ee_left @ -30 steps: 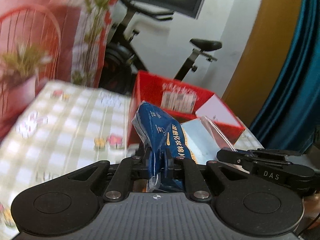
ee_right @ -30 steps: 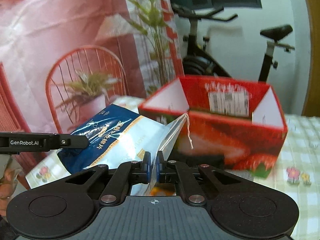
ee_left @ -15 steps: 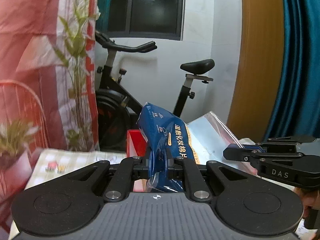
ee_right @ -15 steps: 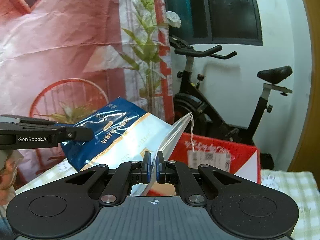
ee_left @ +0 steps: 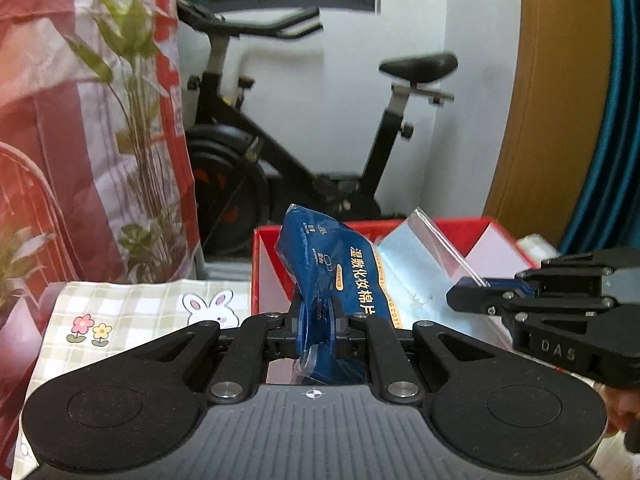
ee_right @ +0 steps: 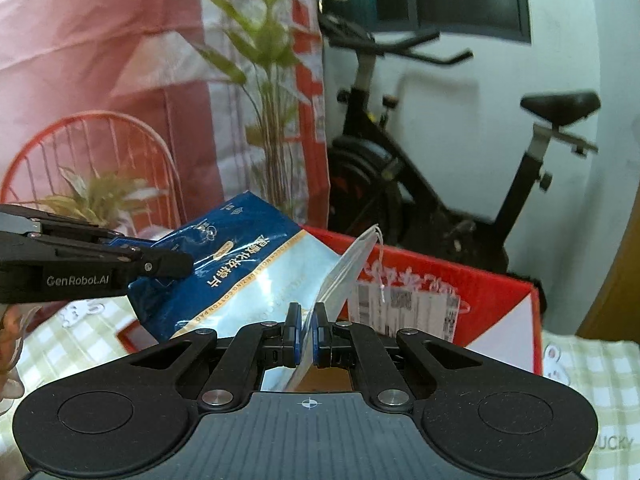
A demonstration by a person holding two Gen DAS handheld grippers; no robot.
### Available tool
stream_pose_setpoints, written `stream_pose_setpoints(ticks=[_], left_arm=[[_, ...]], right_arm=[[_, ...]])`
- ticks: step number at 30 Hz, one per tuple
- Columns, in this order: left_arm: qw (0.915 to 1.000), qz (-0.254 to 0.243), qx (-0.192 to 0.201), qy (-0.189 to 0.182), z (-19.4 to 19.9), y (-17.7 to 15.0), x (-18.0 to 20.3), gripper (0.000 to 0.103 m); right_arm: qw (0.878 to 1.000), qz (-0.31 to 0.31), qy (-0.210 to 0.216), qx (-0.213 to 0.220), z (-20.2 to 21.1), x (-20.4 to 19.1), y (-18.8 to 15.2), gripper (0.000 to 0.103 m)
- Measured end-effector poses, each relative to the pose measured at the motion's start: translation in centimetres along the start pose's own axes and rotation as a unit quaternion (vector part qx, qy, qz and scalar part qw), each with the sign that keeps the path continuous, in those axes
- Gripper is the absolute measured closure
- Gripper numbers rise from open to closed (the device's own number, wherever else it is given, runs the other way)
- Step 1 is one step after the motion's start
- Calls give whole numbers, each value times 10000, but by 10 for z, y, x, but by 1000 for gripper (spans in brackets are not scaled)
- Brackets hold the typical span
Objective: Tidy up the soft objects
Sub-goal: 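Lift both held bags and carry them over the red box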
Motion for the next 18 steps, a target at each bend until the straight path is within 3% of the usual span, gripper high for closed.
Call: stream_pose_setpoints(ticks=[7,16,18], left_arm=[[9982,-235,-545,-24,-32,-25,-3,90],[9967,-387,-709,4,-40,-34,-6,85],[9961,-465,-753,18,-40,-36,-5,70]], right_arm=[[9982,-196,-68,-564,-33,10,-27,98],[9960,-206,-136,-864,-50,9,-39,95],[9952,-193,-175,-939,-52,8,-42,89]])
Point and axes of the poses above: each gripper's, at about its wrist camera, not at the fingertips, and z roughly against the way its jaws point, x to its right, y to its top, the point moved 10 cm from there along -z, roughly the way its jaws point, and after that the axes turned 10 degrees about x, right-handed, at the moved point
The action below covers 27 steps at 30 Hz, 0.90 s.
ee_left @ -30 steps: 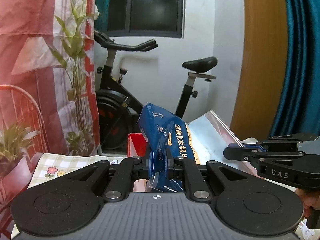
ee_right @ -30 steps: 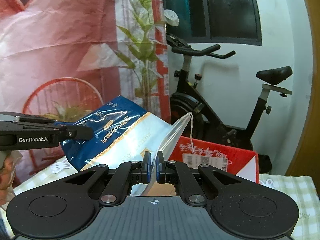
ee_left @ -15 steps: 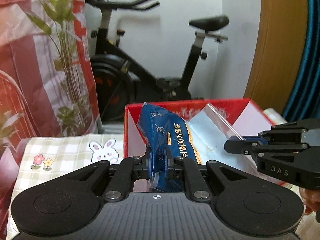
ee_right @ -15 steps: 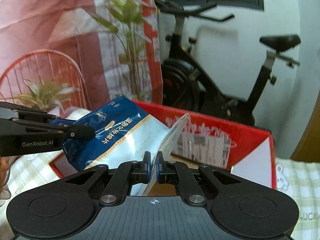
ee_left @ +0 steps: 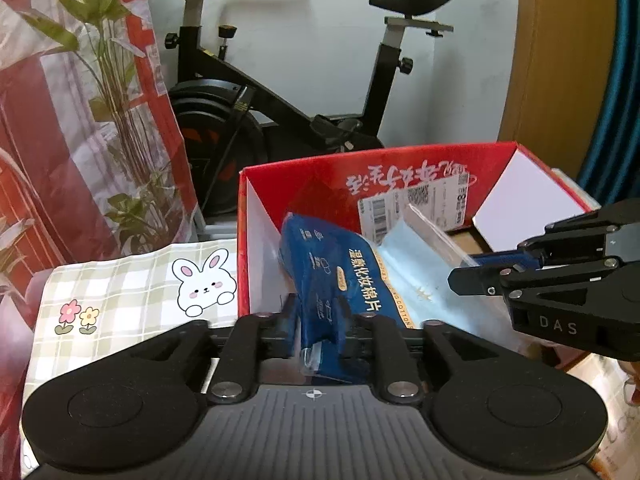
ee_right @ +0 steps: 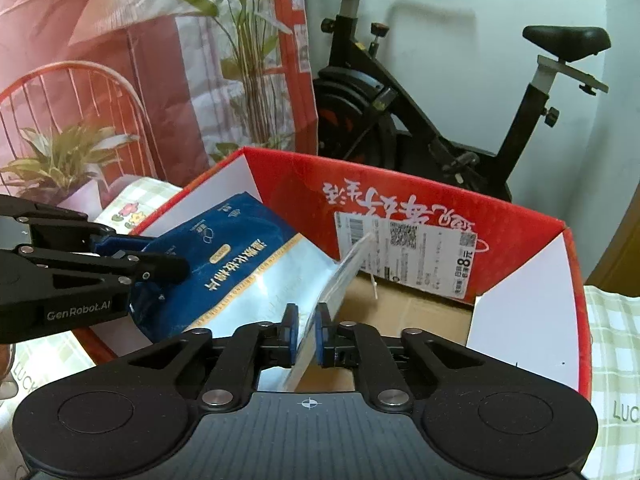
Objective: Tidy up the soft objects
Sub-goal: 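Open both tools to drop the bags into the red box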
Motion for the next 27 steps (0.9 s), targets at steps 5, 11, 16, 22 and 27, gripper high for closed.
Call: stream_pose_setpoints(ticks=[5,11,16,22,27], left_arm=[[9998,120,163,-51,9,4,1,46],[9987,344,336,-192,34,8,5,46],[9972,484,489,-301,65,6,11,46],[9958,606,455,-516,96,-12,27,46],[9939,734,241,-788,109,-37,46,46]], right_arm=[[9999,-19,-102,-56,2,3,-3,80],[9998,-84,-130,115,31,1,-1,77],[9996,-48,-79,268,63,-9,-2,75],[9993,18,25,377,98,-21,-11,67],[9995,55,96,310,128,-27,-37,59]])
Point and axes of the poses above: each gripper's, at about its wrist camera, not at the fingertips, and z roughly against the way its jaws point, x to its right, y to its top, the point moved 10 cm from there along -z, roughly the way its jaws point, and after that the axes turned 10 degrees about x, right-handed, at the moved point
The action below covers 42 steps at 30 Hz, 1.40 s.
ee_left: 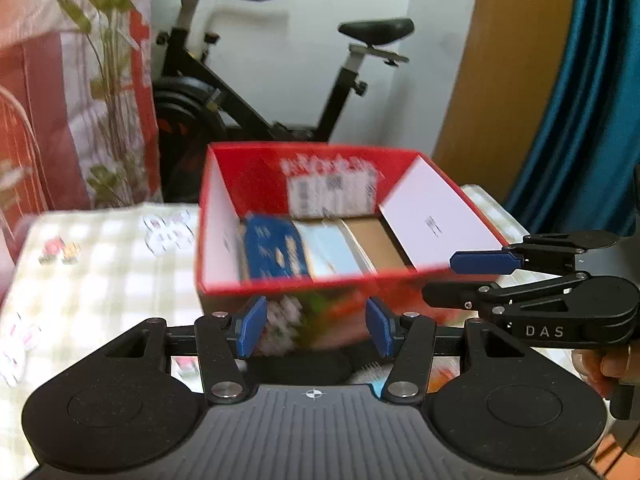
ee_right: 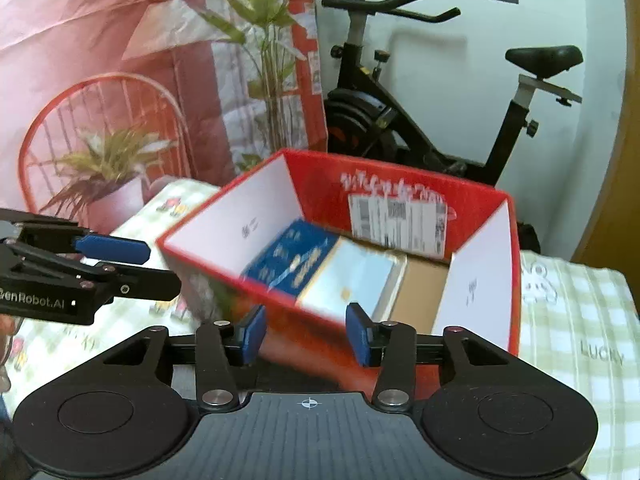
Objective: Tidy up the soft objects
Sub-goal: 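Open both tools to drop the bags into the red box, then grasp the blue panda snack bag with the left tool while the right grasps the bread package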
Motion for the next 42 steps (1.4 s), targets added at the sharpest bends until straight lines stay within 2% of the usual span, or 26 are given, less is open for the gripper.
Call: stream_pose_setpoints(ticks=[6,13,15,16,26,30,32,36,42], left_arm=[[9985,172,-401,-316,2,-41,22,46],[9954,374,-653,-595,6,-66,40,46],[9944,402,-717,-671,6,-72,45,46],[9938,414,-756,-705,4,-74,48,46],[9871,761,-1089,-894,-10,-97,56,46],[9773,1244,-1258,-1166,-22,-104,55,46],[9750,1394,-1278,-1164,-28,-106,53,46],[9736,1454,-1286,-1203,-34,-106,54,47],[9746,1321,-1261,-1300,-38,-104,61,57]], right_arm=[[9995,165,83,-253,31,-6,-43,55],[9989,30,151,-445,60,-9,-84,52],[9988,17,178,-451,62,-10,-87,42],[9988,14,212,-452,64,-11,-90,41],[9970,-36,438,-632,54,-21,-111,41],[9954,-204,626,-693,45,-23,-113,40],[9948,-213,676,-733,40,-23,-114,38],[9933,-290,767,-813,35,-21,-115,36],[9905,-502,869,-936,26,-18,-120,34]])
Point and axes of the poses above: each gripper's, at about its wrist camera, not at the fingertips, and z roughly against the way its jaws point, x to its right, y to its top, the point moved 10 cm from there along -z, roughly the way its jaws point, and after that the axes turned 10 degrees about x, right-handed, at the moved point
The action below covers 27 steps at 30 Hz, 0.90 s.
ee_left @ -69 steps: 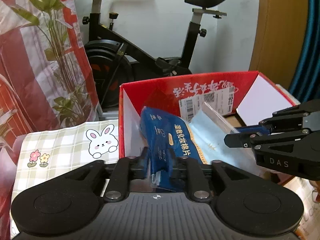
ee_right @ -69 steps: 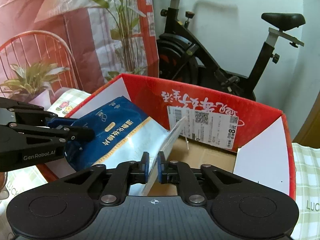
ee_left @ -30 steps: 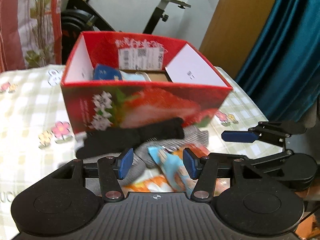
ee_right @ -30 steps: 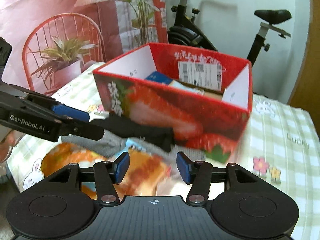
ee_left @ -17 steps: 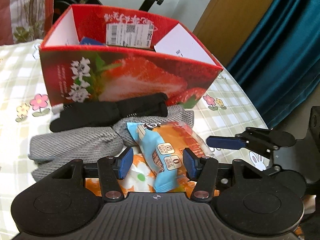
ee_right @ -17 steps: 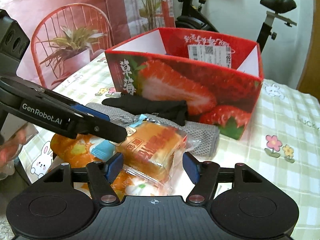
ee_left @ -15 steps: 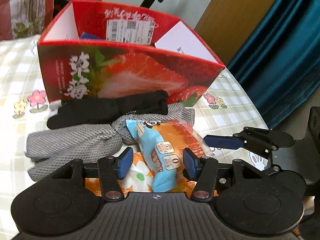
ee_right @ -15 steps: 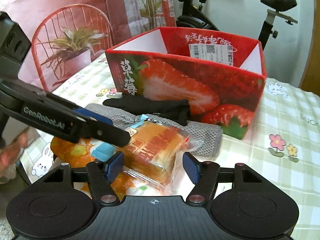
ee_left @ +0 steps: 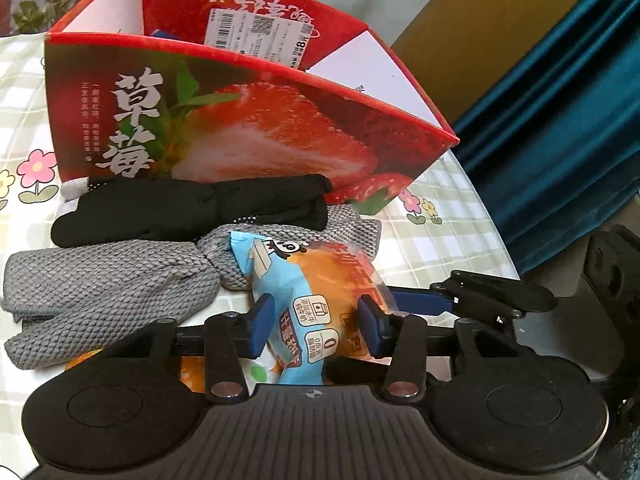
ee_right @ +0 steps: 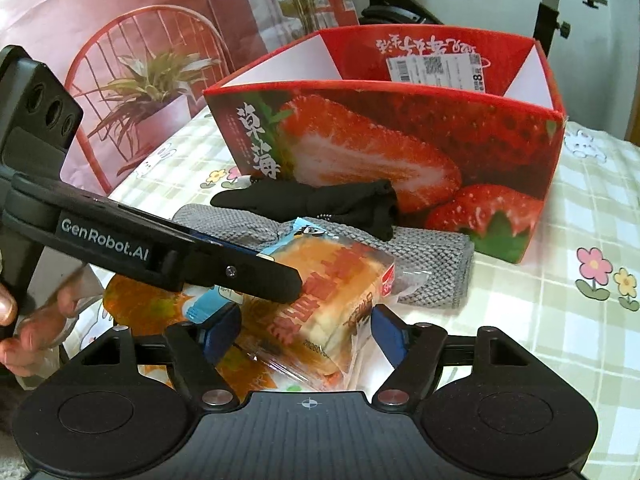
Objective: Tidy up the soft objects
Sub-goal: 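Grasp the blue panda snack bag with the left tool while the right grasps the bread package, then carry both snack packages over the red box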
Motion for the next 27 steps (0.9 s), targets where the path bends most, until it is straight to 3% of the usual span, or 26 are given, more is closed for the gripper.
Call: stream_pose_setpoints(ticks=[7,11,19,27], left_arm=[[9999,-141,94,-15,9,3,4,58],[9986,-448,281,-17,24,12,16,58],[9901,-912,1056,-166,62,66,47,58],[9840,-1161,1328,-248,52,128,62,58]], right_arm=[[9999,123,-49,93,5,-5,4,37],[9981,537,-148,268,16,-16,13,37],[9902,976,-187,977,55,-24,73,37],[9823,1251,-228,1378,57,-5,136,38]])
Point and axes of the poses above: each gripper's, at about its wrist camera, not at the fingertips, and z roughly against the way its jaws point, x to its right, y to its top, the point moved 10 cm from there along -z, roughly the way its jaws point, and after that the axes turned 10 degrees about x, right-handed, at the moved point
